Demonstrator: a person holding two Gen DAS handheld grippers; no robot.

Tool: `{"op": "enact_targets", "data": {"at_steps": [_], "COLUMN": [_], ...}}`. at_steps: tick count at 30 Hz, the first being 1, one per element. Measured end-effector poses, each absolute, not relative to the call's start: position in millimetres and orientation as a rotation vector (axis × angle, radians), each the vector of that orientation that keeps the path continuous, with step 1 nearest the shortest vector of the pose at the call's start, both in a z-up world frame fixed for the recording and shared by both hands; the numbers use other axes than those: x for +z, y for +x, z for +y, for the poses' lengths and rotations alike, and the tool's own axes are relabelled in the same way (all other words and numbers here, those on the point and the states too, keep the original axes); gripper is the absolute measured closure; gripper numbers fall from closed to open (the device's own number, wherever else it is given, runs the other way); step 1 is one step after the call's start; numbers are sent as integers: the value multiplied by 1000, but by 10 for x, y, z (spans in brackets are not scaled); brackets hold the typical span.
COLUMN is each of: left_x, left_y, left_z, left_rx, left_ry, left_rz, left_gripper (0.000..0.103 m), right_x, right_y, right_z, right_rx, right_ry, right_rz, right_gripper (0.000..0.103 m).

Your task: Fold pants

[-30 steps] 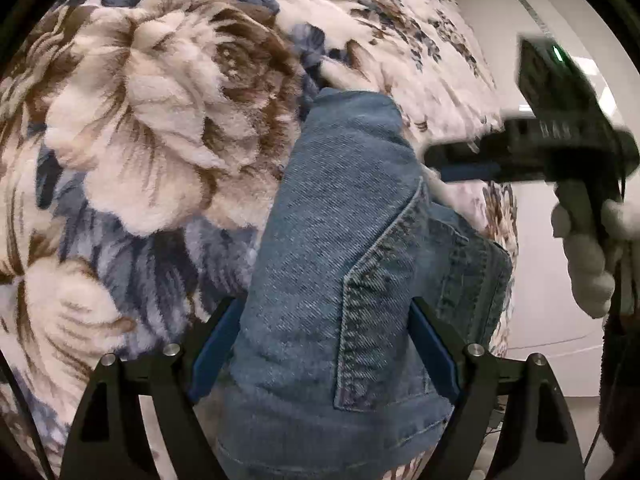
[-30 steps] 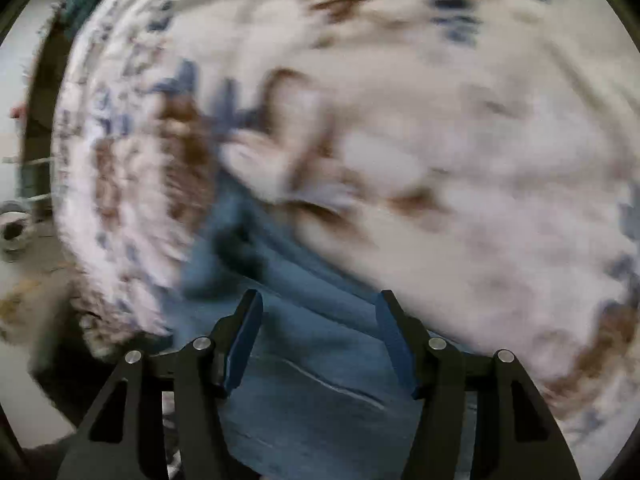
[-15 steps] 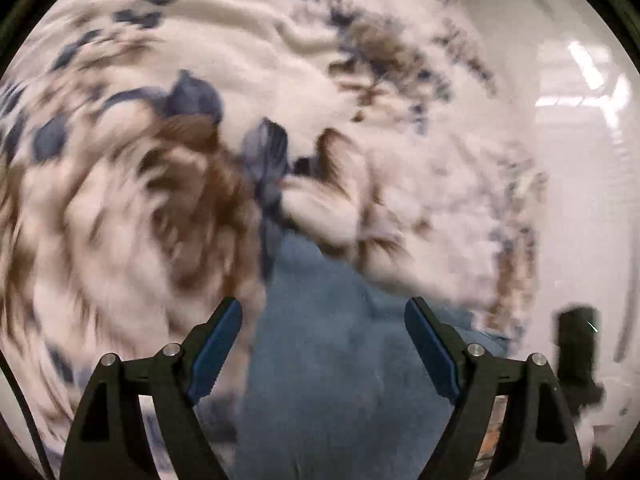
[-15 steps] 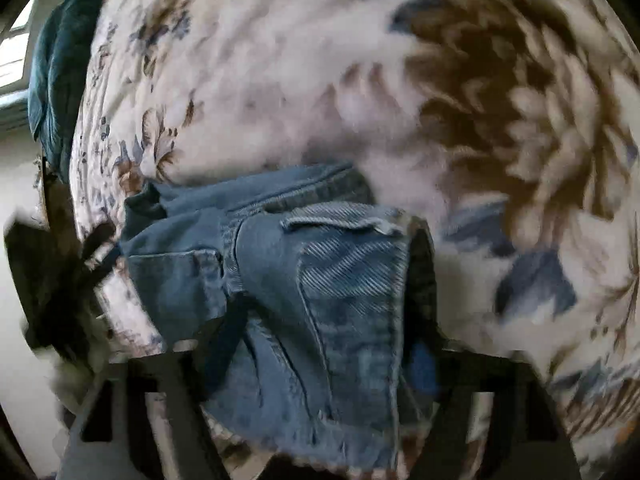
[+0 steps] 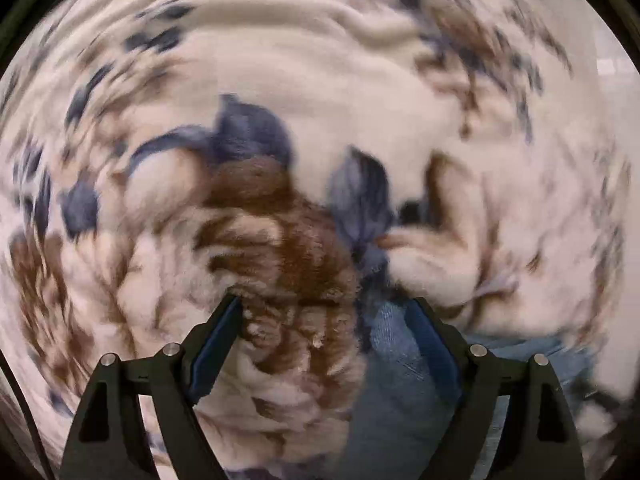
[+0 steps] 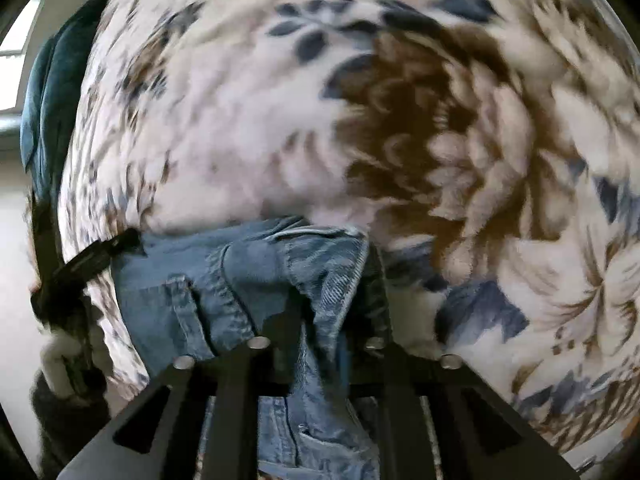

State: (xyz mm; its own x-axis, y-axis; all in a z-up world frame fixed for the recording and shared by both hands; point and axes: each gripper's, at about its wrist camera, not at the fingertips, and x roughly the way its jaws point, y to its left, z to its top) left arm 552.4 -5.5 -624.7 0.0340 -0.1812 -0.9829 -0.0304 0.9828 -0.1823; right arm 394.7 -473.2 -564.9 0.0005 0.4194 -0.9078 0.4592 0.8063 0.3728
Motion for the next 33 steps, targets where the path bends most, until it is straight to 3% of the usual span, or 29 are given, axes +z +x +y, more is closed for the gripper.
{"op": "enact_targets", "data": {"at_steps": [3, 5, 8, 11, 15, 22, 33], "left_x": [-6017, -5993, -6097, -6229, -6285, -5829, -6333], "left_y": [5497, 5442, 5376, 5362, 5386, 5271, 5384], "left_z": [333, 438, 278, -71, -312, -33, -325], "left_rx": [-110, -124, -199, -262, -259, -323, -224], "left_ry": [-433, -512, -462, -239, 36, -99, 119], "left_rz": [1464, 1479, 1542, 1599, 1542, 1481, 1485], "left_gripper": [18, 18, 18, 18, 16, 16, 11], "right_x": [-5599, -5491, -5380, -5371, -5508, -5616, -5661], "right_y": [3929, 3876, 3764, 3725, 3677, 3562, 3544], "right_z": [-4822, -4882, -4900, -4784, -4649, -4724, -4681], "right_rx": [-43, -44, -14, 36, 19, -23, -10], "right_ry": [720, 724, 800, 787, 685, 724, 718], "right_rz": [1623, 1596, 1571, 1577, 1627, 1643, 1658], "right_gripper": [42, 33, 33, 33, 33, 33, 33]}}
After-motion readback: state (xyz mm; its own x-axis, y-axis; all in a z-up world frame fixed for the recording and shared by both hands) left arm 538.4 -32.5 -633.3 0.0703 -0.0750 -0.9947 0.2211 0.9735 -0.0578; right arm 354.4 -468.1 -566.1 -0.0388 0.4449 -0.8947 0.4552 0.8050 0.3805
